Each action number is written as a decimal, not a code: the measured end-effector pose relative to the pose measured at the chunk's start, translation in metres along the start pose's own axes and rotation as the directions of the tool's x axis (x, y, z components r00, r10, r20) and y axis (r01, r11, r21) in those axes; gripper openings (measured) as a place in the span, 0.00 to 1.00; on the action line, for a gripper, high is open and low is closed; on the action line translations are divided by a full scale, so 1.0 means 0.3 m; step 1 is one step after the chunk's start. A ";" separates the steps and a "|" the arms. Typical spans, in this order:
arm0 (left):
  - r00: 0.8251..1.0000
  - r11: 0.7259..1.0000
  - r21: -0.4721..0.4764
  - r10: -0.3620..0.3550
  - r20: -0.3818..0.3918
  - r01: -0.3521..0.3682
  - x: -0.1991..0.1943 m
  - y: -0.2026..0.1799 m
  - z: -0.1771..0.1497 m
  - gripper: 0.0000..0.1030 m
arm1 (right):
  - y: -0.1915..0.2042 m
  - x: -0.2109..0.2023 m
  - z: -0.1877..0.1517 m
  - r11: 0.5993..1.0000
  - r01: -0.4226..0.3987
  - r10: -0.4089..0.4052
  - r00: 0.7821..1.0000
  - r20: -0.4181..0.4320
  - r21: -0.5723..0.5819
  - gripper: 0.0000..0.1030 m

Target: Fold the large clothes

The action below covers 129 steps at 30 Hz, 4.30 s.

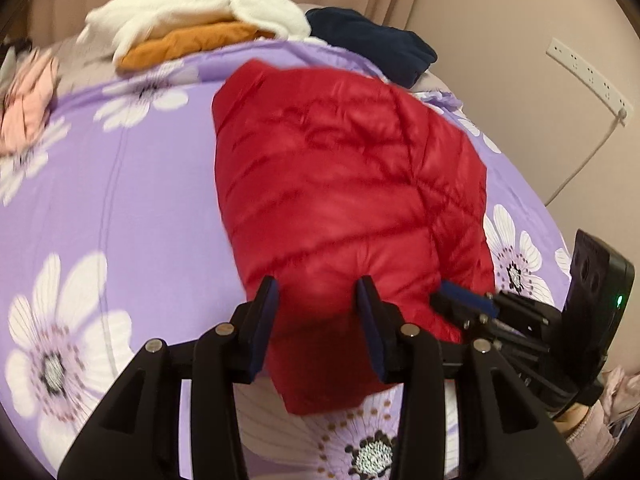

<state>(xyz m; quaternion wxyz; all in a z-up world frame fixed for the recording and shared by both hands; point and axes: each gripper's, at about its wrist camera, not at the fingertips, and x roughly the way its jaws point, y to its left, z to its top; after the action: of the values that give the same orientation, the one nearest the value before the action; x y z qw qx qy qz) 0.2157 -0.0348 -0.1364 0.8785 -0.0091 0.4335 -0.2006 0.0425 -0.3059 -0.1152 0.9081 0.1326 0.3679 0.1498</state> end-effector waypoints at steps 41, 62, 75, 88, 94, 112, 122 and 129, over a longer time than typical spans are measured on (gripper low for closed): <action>1.000 0.998 0.067 -0.007 -0.014 0.008 0.048 -0.015 -0.013 0.47 | -0.113 0.093 0.249 0.986 0.146 -0.147 0.989 0.007 0.085 0.29; 1.000 0.998 0.064 0.006 -0.021 -0.005 0.044 -0.027 -0.020 0.50 | -0.011 -0.027 0.148 0.992 0.115 -0.115 0.993 0.011 -0.045 0.29; 1.000 1.000 -0.006 -0.008 -0.025 0.008 0.033 0.014 -0.022 0.61 | -0.028 -0.001 0.132 0.995 0.097 -0.097 0.995 -0.017 0.017 0.29; 0.997 0.990 -0.119 -0.072 0.010 0.073 -0.036 0.079 -0.009 0.64 | -0.041 -0.076 0.135 0.993 0.004 -0.010 0.999 0.047 0.120 0.42; 0.990 0.974 -0.177 -0.133 0.046 0.139 -0.061 0.104 0.006 0.71 | -0.065 -0.097 0.147 0.979 -0.053 0.036 0.996 0.087 0.197 0.67; 0.987 0.950 -0.267 -0.151 0.054 0.160 -0.003 0.194 0.076 0.75 | -0.156 -0.081 0.192 0.954 0.018 -0.041 0.997 0.070 0.299 0.88; 0.987 0.949 -0.274 -0.151 0.049 0.159 0.023 0.207 0.098 0.78 | -0.199 -0.060 0.207 0.947 0.036 -0.055 0.997 0.048 0.320 0.89; 0.988 0.948 -0.276 -0.152 0.042 0.158 0.045 0.210 0.108 0.79 | -0.218 -0.048 0.215 0.944 0.045 -0.061 0.997 0.039 0.328 0.89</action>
<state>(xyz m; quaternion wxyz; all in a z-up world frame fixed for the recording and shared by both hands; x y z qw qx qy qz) 0.2695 0.0133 -0.1384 0.8544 -0.1687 0.4464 -0.2057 0.0897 -0.3798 -0.0845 0.8860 0.2749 0.3688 0.0589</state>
